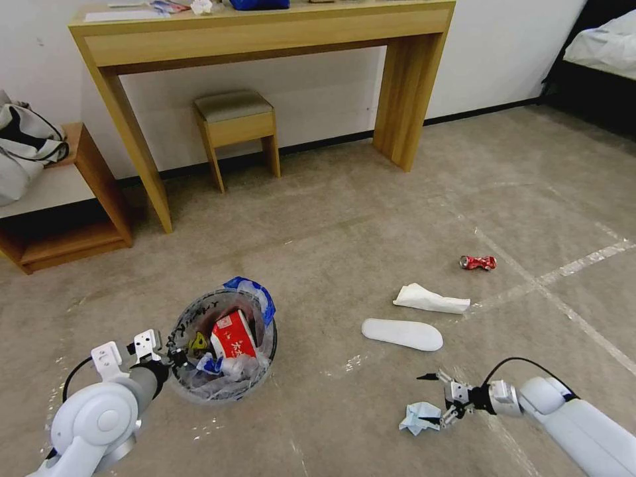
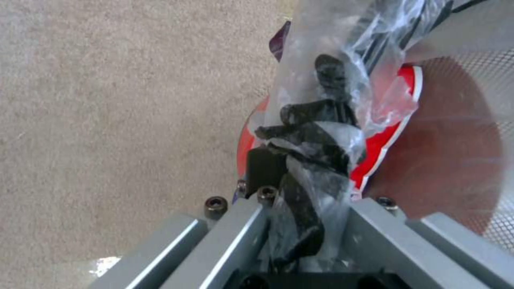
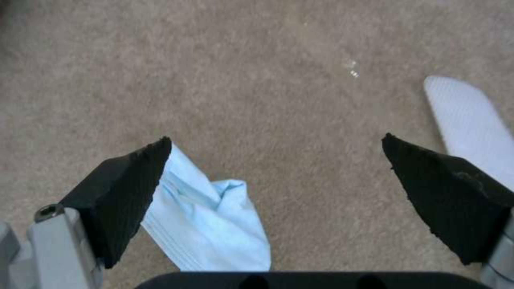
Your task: Pick up the trash bin and place the garbage on the floor into it.
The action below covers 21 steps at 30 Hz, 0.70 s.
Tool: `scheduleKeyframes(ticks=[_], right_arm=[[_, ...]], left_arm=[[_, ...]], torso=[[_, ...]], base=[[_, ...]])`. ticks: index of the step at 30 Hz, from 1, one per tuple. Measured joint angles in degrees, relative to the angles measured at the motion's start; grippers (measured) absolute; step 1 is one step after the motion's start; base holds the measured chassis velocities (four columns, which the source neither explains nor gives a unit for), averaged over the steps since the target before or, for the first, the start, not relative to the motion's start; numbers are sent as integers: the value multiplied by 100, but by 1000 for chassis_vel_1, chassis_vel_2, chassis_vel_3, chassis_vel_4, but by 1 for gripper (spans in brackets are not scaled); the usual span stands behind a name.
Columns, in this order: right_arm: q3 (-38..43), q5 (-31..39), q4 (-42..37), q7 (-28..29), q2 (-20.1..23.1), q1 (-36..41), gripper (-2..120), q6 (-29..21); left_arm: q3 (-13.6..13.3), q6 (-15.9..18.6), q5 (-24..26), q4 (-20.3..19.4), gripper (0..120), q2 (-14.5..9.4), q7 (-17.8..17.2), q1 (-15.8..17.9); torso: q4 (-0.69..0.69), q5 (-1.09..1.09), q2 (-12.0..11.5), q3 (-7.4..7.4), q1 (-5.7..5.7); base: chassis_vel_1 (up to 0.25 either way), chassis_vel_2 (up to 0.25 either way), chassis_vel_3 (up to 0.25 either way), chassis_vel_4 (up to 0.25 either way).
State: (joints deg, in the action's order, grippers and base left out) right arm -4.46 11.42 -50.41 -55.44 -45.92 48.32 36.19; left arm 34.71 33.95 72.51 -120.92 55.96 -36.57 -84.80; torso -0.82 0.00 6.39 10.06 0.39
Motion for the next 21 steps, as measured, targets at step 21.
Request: scheduleKeyframes(ticks=[21], right_arm=[[-57,-124,-281,-23,-131,374,100,-38]], left_arm=[[5,-1,-171,-74,0,168,15,-124]], torso=[[0,0,0,0,0]], base=[[0,0,0,0]])
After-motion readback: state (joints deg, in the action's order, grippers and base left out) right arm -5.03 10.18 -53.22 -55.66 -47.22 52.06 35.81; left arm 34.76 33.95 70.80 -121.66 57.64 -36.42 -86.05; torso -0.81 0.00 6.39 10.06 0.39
